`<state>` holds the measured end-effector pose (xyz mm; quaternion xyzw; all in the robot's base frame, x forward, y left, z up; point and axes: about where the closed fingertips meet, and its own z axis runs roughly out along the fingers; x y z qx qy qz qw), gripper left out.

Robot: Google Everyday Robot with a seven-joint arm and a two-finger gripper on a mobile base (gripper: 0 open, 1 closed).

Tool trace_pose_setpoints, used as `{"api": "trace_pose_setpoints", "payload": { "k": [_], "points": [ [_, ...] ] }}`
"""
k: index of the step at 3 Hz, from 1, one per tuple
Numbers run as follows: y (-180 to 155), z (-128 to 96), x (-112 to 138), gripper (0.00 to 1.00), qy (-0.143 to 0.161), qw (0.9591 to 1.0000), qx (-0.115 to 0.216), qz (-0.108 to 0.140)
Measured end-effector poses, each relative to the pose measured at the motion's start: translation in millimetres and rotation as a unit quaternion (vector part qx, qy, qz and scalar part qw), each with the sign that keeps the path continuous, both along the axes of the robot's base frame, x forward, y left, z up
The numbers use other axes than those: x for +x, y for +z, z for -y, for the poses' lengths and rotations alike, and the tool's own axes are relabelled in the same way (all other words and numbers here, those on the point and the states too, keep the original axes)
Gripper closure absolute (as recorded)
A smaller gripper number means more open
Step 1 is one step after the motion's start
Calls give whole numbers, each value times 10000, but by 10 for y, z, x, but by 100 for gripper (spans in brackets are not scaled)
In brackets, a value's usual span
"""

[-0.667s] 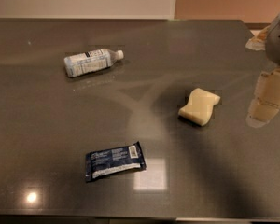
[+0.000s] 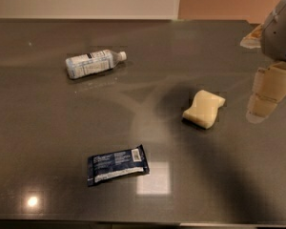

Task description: Move sponge near blue plastic bottle

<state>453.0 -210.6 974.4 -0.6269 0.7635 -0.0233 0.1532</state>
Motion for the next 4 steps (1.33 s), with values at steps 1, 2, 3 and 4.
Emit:
{"api": "trace_pose_setpoints", "payload": {
  "k": [1, 2, 3, 4],
  "points": [
    [-99, -127, 257, 0, 616, 9980, 54, -158],
    [-276, -193, 488, 0, 1177, 9925, 17, -339],
    [-500, -250, 641, 0, 1652, 9849, -56, -507],
    [-771, -294, 680, 0, 2056, 9762, -138, -670]
  ]
}}
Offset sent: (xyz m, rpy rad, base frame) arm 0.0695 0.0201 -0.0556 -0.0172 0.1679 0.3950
